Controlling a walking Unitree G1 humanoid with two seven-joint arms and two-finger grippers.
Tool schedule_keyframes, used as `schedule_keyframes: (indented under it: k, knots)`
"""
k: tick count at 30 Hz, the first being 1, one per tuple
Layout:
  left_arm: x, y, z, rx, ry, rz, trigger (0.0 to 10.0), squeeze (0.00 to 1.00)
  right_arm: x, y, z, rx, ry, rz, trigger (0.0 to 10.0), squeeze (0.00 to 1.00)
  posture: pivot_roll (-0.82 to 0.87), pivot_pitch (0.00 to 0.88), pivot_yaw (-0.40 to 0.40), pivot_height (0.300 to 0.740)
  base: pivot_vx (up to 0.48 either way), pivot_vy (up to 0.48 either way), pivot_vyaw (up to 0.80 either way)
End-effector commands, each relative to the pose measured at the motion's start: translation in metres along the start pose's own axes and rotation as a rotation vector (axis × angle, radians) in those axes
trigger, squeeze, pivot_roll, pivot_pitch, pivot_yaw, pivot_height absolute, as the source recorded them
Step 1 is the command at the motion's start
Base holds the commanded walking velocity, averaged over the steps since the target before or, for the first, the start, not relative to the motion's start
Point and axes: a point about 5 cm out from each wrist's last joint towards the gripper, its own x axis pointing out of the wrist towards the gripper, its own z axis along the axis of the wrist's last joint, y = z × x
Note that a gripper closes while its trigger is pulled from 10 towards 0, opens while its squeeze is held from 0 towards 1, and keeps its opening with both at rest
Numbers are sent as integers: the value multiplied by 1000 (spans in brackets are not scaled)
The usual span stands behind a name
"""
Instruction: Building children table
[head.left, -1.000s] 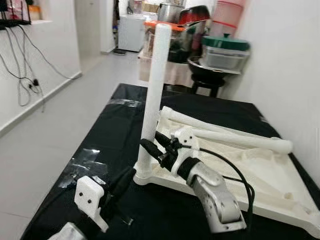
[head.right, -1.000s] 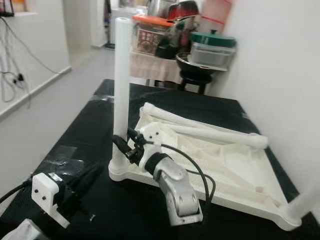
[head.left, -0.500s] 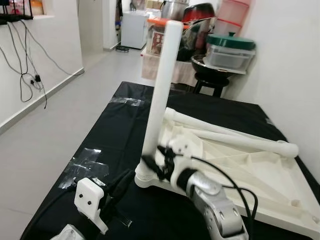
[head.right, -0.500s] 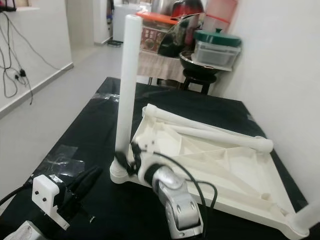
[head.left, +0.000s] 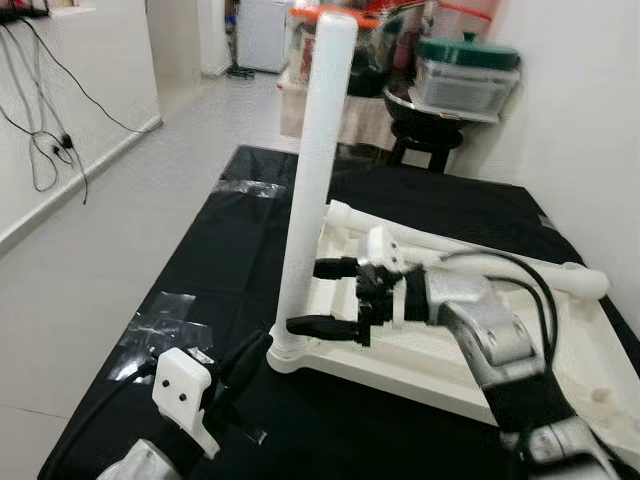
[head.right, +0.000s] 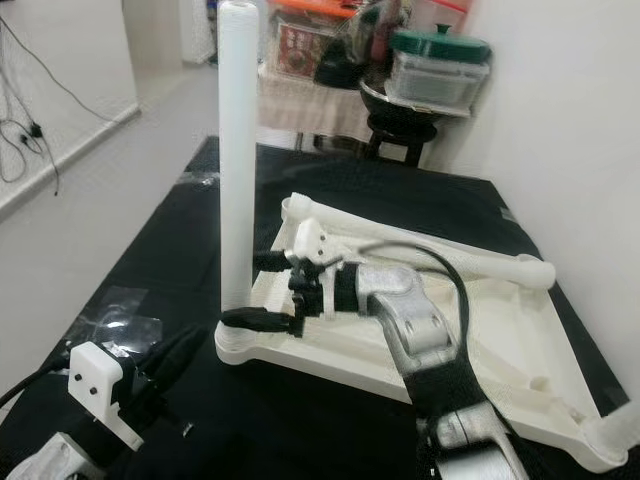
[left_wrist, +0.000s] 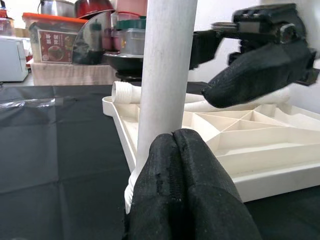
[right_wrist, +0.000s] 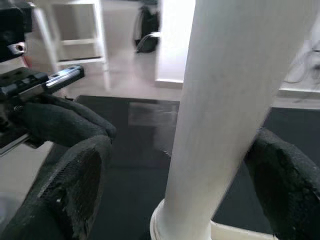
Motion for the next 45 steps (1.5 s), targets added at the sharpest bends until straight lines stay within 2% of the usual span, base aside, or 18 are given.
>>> schedule_keyframes:
  k: [1,6,7,8,9,10,11,12,25,29,30,31,32,33,34,36,39,45]
  knots:
    - [0,-2,-2,-4,5,1,10000,0,2,-1,-5,9,21,40,10000,0,47,0,-159,740,0,0,0]
    - [0,-3,-3,-3,7,2,10000,0,7,-21,-2,54,9,60,10000,0,54,0,-163,740,0,0,0]
    - [0,-3,-3,-4,7,2,10000,0,7,-23,0,72,-15,66,8588,0,53,0,-161,740,0,0,0]
    - [0,-3,-3,-4,7,2,10000,0,7,-23,0,72,-15,66,8588,0,53,0,-161,740,0,0,0]
    - [-1,-3,-3,-5,7,2,10000,0,7,-25,2,88,-41,72,7451,0,49,0,-160,740,0,0,0]
    - [0,-4,-3,-5,7,2,10000,0,6,-26,4,100,-63,77,3451,0,48,0,-158,740,0,0,0]
    - [0,-4,-3,-5,7,2,10000,0,6,-26,4,100,-63,77,3451,0,48,0,-158,740,0,0,0]
    - [0,-4,-3,-7,7,1,10000,0,3,-26,4,118,-93,87,0,0,46,0,-157,740,0,0,0]
    - [-2,-4,-1,-13,7,-4,10000,0,-25,-22,-22,142,-107,-82,0,0,20,2,-144,740,0,0,0]
    - [-4,-4,1,-13,6,-4,10000,0,-36,-7,-50,223,-20,-406,0,0,8,22,-150,740,0,0,0]
    - [-5,-3,2,-12,7,-2,10000,0,-35,-1,-62,267,12,-643,0,0,4,27,-149,740,0,0,0]
    - [-5,-3,2,-12,7,-2,10000,0,-35,-1,-62,267,12,-643,0,0,4,27,-149,740,0,0,0]
    - [-7,-1,2,-12,7,-1,10000,0,-36,7,-70,330,8,-992,0,0,-4,31,-142,740,0,0,0]
    - [-7,-1,2,-12,7,-1,10000,0,-36,7,-70,330,8,-992,0,0,-4,31,-142,740,0,0,0]
    - [-7,2,3,-13,10,1,10000,0,-12,57,-85,368,127,-1033,0,0,-24,32,-116,740,0,0,0]
    - [-7,3,2,-13,12,1,10000,0,-2,70,-84,328,165,-969,0,0,-24,32,-116,740,0,0,0]
    - [-6,3,1,-15,18,-11,10000,0,-22,41,-74,304,89,-1045,0,0,-7,15,-128,740,0,0,0]
    - [-7,3,1,-6,20,-8,10000,0,-29,41,-75,318,130,-1138,0,0,-2,12,-128,740,0,0,0]
